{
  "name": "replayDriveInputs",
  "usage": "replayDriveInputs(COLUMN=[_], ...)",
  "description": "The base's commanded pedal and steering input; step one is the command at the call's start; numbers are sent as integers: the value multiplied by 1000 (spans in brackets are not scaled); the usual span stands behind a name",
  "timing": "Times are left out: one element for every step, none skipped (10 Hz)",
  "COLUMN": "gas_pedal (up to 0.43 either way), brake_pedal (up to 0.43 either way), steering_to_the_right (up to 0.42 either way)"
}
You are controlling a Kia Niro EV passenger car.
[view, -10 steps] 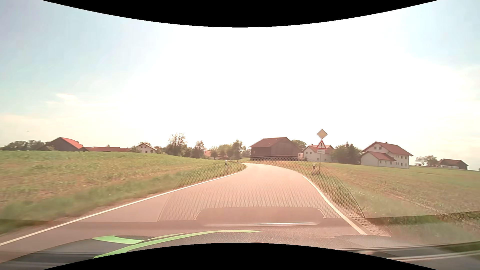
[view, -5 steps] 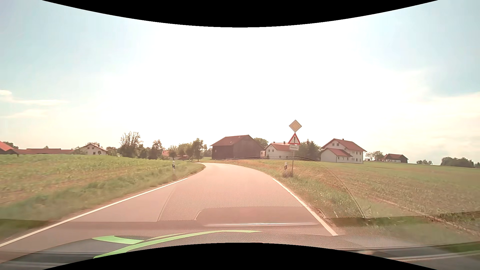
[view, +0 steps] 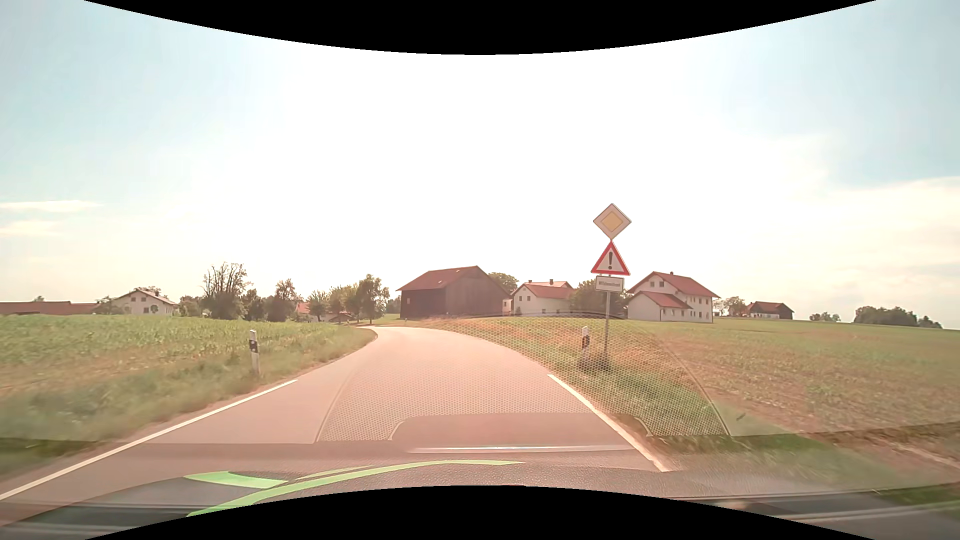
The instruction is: Follow the waypoints while adhering to traffic rules and regulations
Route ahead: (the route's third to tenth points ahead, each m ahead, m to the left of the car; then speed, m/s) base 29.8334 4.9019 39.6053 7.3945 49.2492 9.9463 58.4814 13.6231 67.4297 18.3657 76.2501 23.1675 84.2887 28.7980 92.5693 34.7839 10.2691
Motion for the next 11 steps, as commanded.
replayDriveInputs(gas_pedal=[339,339,339,350,350,350,358,358,358,358,358], brake_pedal=[0,0,0,0,0,0,0,0,0,0,0], steering_to_the_right=[0,0,-8,-16,-26,-30,-31,-31,-33,-37,-41])
